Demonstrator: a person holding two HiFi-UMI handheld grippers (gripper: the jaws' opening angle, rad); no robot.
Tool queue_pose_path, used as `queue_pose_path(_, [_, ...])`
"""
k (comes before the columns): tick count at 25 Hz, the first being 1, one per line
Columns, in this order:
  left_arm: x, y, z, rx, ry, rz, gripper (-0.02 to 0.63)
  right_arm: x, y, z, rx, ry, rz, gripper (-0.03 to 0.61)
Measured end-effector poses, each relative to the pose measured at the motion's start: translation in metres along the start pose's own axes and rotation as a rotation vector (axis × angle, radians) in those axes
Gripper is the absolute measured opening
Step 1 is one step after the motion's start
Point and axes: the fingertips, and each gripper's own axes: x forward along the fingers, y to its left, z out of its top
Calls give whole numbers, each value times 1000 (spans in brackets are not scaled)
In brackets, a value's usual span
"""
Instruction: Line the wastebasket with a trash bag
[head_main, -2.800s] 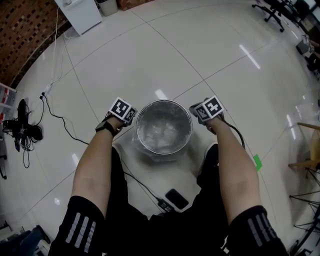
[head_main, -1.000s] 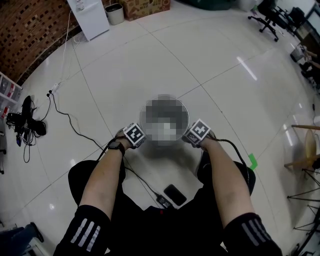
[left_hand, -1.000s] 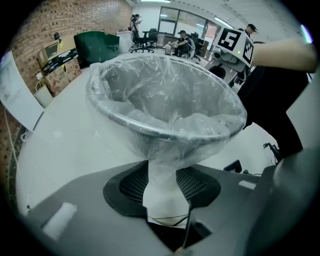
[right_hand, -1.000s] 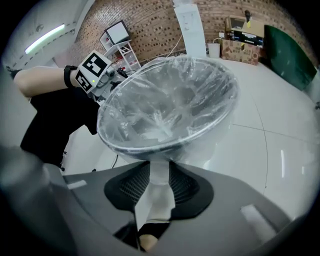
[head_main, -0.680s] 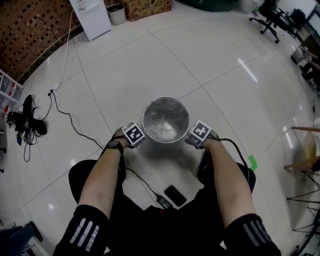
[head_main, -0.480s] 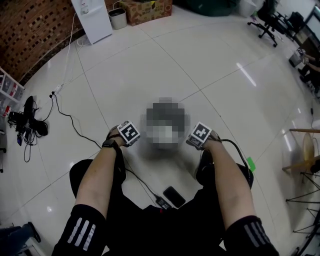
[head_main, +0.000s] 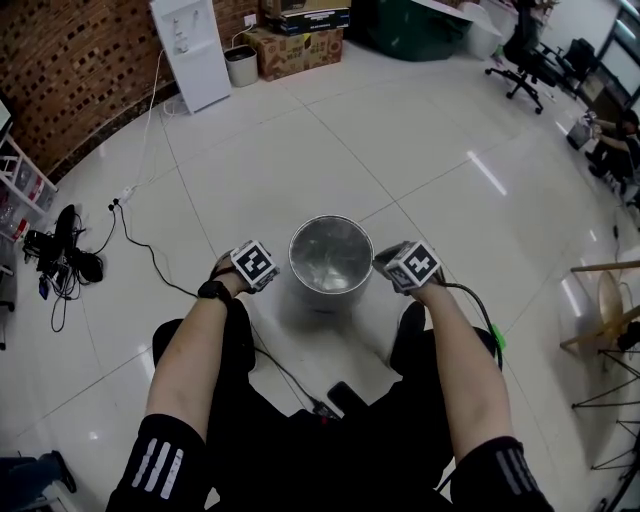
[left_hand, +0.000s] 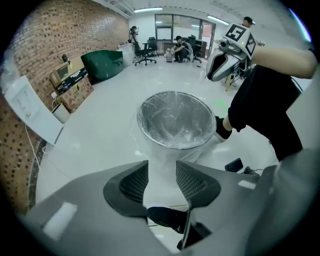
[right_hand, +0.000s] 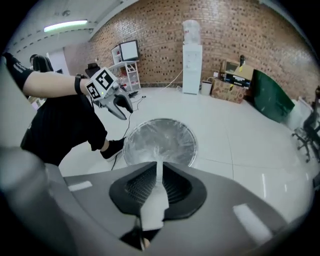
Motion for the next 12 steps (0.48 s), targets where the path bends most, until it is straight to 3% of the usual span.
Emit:
queue_pose_path(4, [-26,-28,29,-12,-72,-94,166,-26,10,41,-42,-130,-41,8])
queue_pose_path(9, [-71,-20,72,64,-182,40,107,-47,22,59,-61,-177,-50,8])
queue_pose_path(12, [-89,-23,89,58,-259,51,70,-54,23,69,-68,-216,-59,8])
